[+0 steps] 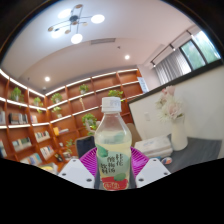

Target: Pour water

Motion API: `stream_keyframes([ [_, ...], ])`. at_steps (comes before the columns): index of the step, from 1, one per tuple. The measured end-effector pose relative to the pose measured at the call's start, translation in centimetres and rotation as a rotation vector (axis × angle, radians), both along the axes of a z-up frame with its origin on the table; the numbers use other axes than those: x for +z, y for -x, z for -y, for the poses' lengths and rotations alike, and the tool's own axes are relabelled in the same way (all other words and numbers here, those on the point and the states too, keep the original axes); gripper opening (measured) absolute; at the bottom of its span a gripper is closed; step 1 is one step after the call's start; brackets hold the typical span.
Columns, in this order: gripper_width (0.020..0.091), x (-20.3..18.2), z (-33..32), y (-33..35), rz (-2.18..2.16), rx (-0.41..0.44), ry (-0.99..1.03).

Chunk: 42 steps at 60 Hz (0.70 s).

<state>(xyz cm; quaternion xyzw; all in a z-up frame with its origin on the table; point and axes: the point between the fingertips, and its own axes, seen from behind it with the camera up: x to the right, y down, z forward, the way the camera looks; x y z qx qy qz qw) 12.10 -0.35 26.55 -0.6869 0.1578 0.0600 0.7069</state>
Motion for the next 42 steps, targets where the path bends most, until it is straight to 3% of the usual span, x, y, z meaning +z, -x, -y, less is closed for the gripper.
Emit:
stream_keyframes([
  [8,0.0412,-0.8,0.7,-7.5,0.268,-0.186,0.112],
  [16,0.0412,-3.6,1.1,-14.5,0.313,-0.299,0.184],
  [28,0.0413,-9.7,1.8,-21.0,0.255,-0.379,0.263],
  [42,0.0412,-15.0,-0.2,-23.6,0.25,-0.375,0.293],
])
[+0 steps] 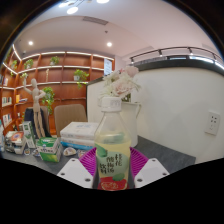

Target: Pour water

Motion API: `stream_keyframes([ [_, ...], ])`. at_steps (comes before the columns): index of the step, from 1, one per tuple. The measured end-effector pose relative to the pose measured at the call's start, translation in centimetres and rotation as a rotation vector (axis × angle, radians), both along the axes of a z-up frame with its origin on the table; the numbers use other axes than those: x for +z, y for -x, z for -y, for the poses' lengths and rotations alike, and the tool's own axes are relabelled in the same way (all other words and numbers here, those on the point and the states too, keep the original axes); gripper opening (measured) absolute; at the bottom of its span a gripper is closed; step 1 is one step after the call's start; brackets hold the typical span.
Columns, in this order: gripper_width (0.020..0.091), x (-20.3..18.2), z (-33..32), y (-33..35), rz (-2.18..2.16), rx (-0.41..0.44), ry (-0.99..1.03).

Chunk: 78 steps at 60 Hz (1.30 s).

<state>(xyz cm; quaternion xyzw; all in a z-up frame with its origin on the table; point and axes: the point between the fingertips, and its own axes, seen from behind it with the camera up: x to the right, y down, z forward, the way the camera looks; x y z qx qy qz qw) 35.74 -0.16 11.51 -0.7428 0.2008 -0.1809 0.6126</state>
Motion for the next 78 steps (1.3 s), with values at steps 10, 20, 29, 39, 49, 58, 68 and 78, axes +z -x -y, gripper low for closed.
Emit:
stream_keyframes([
  [10,0.0414,-1.5,0.5,0.4,-0.011,-0.011,0.0],
  [20,0.0488,-1.4,0.9,0.4,-0.035,-0.015,-0.053],
  [29,0.0776,-1.9,0.7,1.5,-0.131,0.039,-0.083],
  [39,0.0837,-1.6,3.5,2.9,-0.156,0.037,-0.107],
  [49,0.0838,-0.4,6.9,7.9,-0.112,0.148,-0.078],
  [58,0.0835,1.6,9.7,14.1,-0.078,0.292,-0.054],
  [68,0.084,3.2,11.5,21.6,-0.073,0.451,-0.049],
  [78,0.0838,4.1,12.8,27.5,-0.036,0.552,-0.04],
])
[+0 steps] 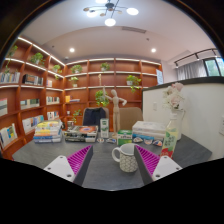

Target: Pour water

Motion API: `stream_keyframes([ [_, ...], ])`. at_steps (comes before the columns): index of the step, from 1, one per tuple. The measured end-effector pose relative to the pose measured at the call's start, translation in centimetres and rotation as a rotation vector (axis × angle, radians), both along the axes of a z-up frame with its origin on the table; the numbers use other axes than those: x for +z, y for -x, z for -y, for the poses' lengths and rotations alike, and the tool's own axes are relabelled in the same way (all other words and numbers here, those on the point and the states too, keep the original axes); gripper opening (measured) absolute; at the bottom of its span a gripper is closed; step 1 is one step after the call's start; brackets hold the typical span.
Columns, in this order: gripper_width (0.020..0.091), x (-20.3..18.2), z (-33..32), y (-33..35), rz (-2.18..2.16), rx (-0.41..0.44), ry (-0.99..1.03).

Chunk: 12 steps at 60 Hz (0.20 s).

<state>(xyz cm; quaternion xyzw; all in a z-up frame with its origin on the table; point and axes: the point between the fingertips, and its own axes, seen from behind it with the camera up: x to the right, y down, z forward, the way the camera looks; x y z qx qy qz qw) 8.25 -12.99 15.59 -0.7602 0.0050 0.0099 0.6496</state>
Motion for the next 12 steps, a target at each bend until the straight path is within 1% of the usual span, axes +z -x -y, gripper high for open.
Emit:
stream_keyframes([
  [12,0.0827,0.8,0.6,4.7,0.035,0.081,-0.014],
])
